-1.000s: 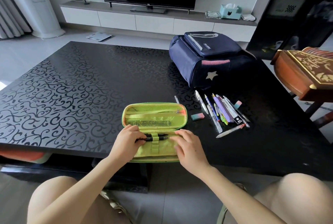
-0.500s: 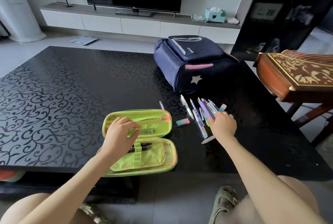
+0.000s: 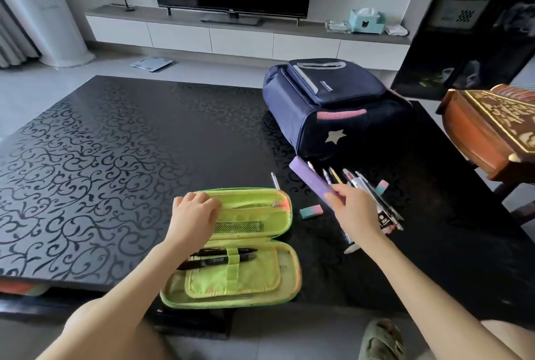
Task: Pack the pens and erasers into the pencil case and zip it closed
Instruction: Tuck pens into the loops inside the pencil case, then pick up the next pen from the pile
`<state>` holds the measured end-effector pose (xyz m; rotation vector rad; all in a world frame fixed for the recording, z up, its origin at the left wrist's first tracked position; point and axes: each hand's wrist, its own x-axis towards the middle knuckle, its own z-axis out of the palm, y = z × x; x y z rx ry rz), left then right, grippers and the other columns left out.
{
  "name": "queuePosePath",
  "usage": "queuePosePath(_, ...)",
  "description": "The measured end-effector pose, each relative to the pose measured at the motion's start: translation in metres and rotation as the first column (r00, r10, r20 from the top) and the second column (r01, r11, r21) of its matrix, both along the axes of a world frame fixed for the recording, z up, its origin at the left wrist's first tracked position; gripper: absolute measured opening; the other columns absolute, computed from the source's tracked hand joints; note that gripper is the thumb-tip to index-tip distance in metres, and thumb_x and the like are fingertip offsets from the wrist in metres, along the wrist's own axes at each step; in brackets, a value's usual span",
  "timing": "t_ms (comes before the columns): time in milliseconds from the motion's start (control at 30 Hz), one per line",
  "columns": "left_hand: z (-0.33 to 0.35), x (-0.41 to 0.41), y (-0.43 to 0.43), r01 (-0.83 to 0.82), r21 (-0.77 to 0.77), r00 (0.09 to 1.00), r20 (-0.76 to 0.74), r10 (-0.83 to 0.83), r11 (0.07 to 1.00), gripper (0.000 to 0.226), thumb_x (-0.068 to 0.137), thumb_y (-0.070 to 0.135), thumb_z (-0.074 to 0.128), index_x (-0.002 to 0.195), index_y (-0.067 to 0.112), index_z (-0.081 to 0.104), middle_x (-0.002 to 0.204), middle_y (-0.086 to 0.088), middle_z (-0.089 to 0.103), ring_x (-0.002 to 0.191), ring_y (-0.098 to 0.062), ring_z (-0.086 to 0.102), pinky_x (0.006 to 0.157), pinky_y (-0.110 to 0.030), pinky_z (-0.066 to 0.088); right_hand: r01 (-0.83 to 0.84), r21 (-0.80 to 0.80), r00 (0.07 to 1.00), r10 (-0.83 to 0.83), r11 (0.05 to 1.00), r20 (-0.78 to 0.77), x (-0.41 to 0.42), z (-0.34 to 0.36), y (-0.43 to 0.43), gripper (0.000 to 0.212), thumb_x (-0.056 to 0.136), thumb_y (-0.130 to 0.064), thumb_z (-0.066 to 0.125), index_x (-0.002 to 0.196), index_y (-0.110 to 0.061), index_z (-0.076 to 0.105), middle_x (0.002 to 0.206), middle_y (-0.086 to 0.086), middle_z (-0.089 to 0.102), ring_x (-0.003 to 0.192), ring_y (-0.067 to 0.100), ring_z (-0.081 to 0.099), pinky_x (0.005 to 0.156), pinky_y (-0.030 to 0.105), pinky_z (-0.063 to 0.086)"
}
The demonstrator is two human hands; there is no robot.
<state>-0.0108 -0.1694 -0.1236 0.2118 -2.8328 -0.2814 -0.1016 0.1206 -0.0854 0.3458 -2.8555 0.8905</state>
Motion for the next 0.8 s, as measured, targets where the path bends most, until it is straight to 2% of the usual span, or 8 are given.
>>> queuePosePath(67, -0.005, 0.000, -0.005, 0.032, -0.027, 0.998, 0.062, -0.031, 0.999, 0.026, 0.084, 0.036, 0.048, 0.083, 0.022, 0.070, 0.082, 0.003, 0.067, 0.079, -0.029, 0.062, 0.074, -0.042, 0.040, -0.169, 0.019, 0.986, 0.169, 0.985, -0.013, 0.004, 0.003, -0.029, 0.022, 0.090, -0.023, 0.059, 0.110, -0.015, 0.063, 0.084, 0.001, 0.063, 0.082, 0.017, 0.050, 0.067, 0.029, 0.037)
queuePosePath(167, -0.007, -0.003, -0.009, 0.074, -0.023, 0.994, 0.086, -0.072, 0.997, 0.040, 0.079, 0.047, 0.036, 0.074, 0.023, 0.068, 0.073, 0.007, 0.067, 0.078, -0.026, 0.063, 0.075, -0.039, 0.039, -0.284, 0.121, 0.957, 0.289, 0.951, -0.028, 0.000, 0.001, -0.066, 0.018, 0.087, -0.024, 0.062, 0.103, -0.016, 0.062, 0.087, 0.004, 0.059, 0.087, 0.023, 0.052, 0.072, 0.031, 0.040)
queuePosePath(267, -0.007, 0.001, -0.013, 0.137, -0.031, 0.987, -0.077, -0.139, 0.990, 0.028, 0.078, 0.039, 0.043, 0.073, 0.021, 0.063, 0.071, 0.007, 0.062, 0.078, -0.021, 0.055, 0.076, -0.031, 0.029, -0.382, 0.258, 0.920, 0.392, 0.887, 0.017, -0.006, 0.003, -0.093, 0.016, 0.088, -0.028, 0.059, 0.101, -0.019, 0.065, 0.087, 0.001, 0.046, 0.082, 0.023, 0.043, 0.074, 0.026, 0.028)
queuePosePath(400, -0.011, 0.009, -0.008, 0.228, -0.037, 0.918, -0.325, -0.227, 0.973, 0.011, 0.081, 0.021, 0.050, 0.077, 0.018, 0.060, 0.074, 0.004, 0.058, 0.084, -0.017, 0.044, 0.081, -0.030, 0.028, -0.525, 0.271, 0.851, 0.501, 0.807, 0.157, -0.005, -0.001, -0.127, 0.016, 0.088, -0.035, 0.057, 0.095, -0.030, 0.070, 0.093, -0.002, 0.059, 0.094, 0.021, 0.045, 0.084, 0.032, 0.032)
queuePosePath(567, -0.021, 0.007, -0.006, 0.207, 0.014, 0.941, -0.278, -0.195, 0.978, 0.012, 0.083, 0.020, 0.045, 0.078, 0.019, 0.055, 0.075, 0.006, 0.061, 0.079, -0.019, 0.052, 0.081, -0.031, 0.031, -0.544, 0.507, 0.808, 0.580, 0.669, 0.102, 0.016, -0.016, -0.140, 0.029, 0.097, -0.033, 0.043, 0.104, -0.024, 0.070, 0.108, -0.002, 0.059, 0.100, 0.021, 0.043, 0.084, 0.034, 0.030)
queuePosePath(667, -0.022, 0.004, -0.008, 0.170, 0.087, 0.977, -0.143, -0.157, 0.982, 0.019, 0.086, 0.027, 0.039, 0.077, 0.020, 0.055, 0.068, 0.009, 0.063, 0.068, -0.021, 0.059, 0.079, -0.033, 0.038, -0.494, 0.394, 0.835, 0.549, 0.775, -0.033, 0.023, -0.022, -0.123, 0.026, 0.091, -0.016, 0.048, 0.101, -0.021, 0.072, 0.100, 0.001, 0.067, 0.095, 0.023, 0.051, 0.082, 0.039, 0.037)
queuePosePath(733, -0.019, 0.001, -0.012, 0.186, 0.107, 0.978, -0.118, -0.173, 0.977, 0.025, 0.087, 0.030, 0.037, 0.074, 0.019, 0.057, 0.064, 0.008, 0.064, 0.063, -0.022, 0.060, 0.072, -0.035, 0.043, -0.314, 0.250, 0.915, 0.363, 0.916, -0.179, 0.022, -0.027, -0.099, 0.029, 0.086, -0.012, 0.045, 0.081, -0.019, 0.073, 0.078, -0.002, 0.069, 0.077, 0.024, 0.056, 0.067, 0.035, 0.040)
queuePosePath(800, -0.014, -0.003, -0.016, 0.195, 0.093, 0.975, -0.123, -0.183, 0.976, 0.029, 0.086, 0.031, 0.037, 0.070, 0.017, 0.057, 0.059, 0.005, 0.062, 0.057, -0.026, 0.059, 0.060, -0.030, 0.041, -0.071, 0.179, 0.968, 0.111, 0.981, -0.224, 0.018, -0.032, -0.067, 0.031, 0.084, -0.014, 0.040, 0.060, -0.017, 0.060, 0.055, -0.006, 0.053, 0.058, 0.021, 0.049, 0.052, 0.028, 0.032)
